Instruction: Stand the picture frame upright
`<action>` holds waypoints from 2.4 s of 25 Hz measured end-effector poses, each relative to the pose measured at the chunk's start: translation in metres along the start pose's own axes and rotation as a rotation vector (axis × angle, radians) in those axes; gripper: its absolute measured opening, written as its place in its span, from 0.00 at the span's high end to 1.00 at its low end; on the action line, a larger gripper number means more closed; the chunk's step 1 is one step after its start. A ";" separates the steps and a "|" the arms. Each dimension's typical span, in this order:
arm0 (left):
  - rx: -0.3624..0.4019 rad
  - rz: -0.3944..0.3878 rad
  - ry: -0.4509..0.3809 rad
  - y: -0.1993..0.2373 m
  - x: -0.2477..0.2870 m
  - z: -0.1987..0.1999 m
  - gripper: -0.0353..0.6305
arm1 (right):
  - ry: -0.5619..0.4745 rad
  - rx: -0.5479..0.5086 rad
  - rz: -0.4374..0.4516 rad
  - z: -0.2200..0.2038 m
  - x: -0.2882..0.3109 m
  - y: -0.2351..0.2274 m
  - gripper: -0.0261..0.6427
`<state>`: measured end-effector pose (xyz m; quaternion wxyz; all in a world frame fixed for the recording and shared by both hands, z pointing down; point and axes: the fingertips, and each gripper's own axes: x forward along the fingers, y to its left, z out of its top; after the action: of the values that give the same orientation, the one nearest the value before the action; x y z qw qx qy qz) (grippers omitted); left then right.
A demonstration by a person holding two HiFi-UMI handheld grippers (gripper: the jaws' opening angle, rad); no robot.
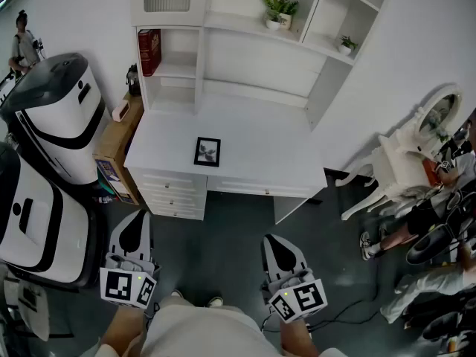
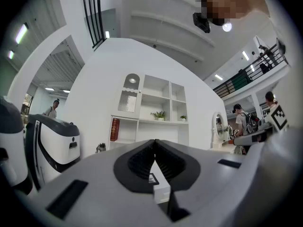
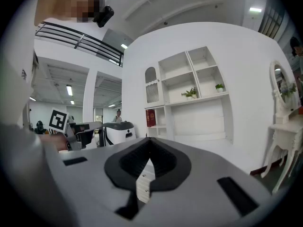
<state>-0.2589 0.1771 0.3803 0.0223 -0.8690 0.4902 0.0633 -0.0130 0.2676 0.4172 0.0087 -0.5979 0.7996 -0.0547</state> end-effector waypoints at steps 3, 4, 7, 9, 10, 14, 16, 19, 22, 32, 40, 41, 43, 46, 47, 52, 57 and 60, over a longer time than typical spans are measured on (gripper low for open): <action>0.003 -0.005 0.004 -0.003 -0.004 0.001 0.92 | -0.021 -0.005 0.005 0.006 0.003 0.001 0.95; 0.005 -0.002 0.005 -0.002 -0.005 0.002 0.92 | -0.025 -0.005 0.008 0.008 0.004 0.002 0.95; 0.002 0.012 0.003 0.004 -0.007 0.004 0.92 | -0.031 -0.006 0.023 0.011 0.009 0.005 0.95; 0.001 0.018 0.006 0.008 -0.008 0.005 0.92 | -0.031 -0.007 0.029 0.012 0.012 0.007 0.95; 0.000 0.020 0.009 0.010 -0.008 0.005 0.92 | -0.031 -0.007 0.029 0.013 0.014 0.008 0.95; -0.003 0.022 0.011 0.014 -0.004 0.004 0.92 | -0.022 -0.007 0.038 0.014 0.021 0.009 0.95; -0.011 0.006 0.001 0.011 0.000 0.005 0.92 | -0.021 0.020 0.066 0.013 0.021 0.009 0.95; -0.032 -0.037 -0.044 0.004 0.002 0.010 0.92 | -0.028 0.069 0.117 0.013 0.019 0.009 0.94; -0.040 -0.038 -0.058 0.003 0.007 0.011 0.92 | -0.020 0.056 0.096 0.014 0.016 -0.004 0.78; -0.008 0.060 0.045 0.007 0.013 -0.017 0.26 | -0.045 0.055 0.057 0.022 -0.016 -0.054 0.41; 0.004 0.042 0.098 -0.013 0.014 -0.037 0.22 | -0.025 0.087 0.052 0.003 -0.029 -0.070 0.35; 0.007 0.040 0.113 -0.013 0.014 -0.040 0.21 | -0.027 0.095 0.055 0.002 -0.028 -0.070 0.35; 0.007 0.035 0.144 -0.012 0.014 -0.047 0.21 | -0.030 0.110 0.065 0.000 -0.022 -0.067 0.35; 0.002 0.035 0.176 -0.006 0.020 -0.059 0.21 | -0.018 0.119 0.083 -0.007 -0.007 -0.064 0.35; 0.001 0.036 0.186 -0.003 0.023 -0.064 0.21 | -0.012 0.121 0.086 -0.010 0.000 -0.064 0.35; -0.025 0.016 0.225 0.012 0.067 -0.100 0.21 | 0.024 0.133 0.082 -0.025 0.041 -0.073 0.35; -0.052 -0.037 0.236 0.029 0.157 -0.127 0.21 | 0.083 0.123 0.070 -0.032 0.111 -0.103 0.35; -0.069 -0.049 0.228 0.053 0.217 -0.133 0.21 | 0.124 0.085 0.101 -0.024 0.170 -0.115 0.35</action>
<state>-0.1819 -0.0478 0.4848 -0.0617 -0.8826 0.4656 -0.0197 0.0469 0.0745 0.4614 -0.0127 -0.5513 0.8248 -0.1252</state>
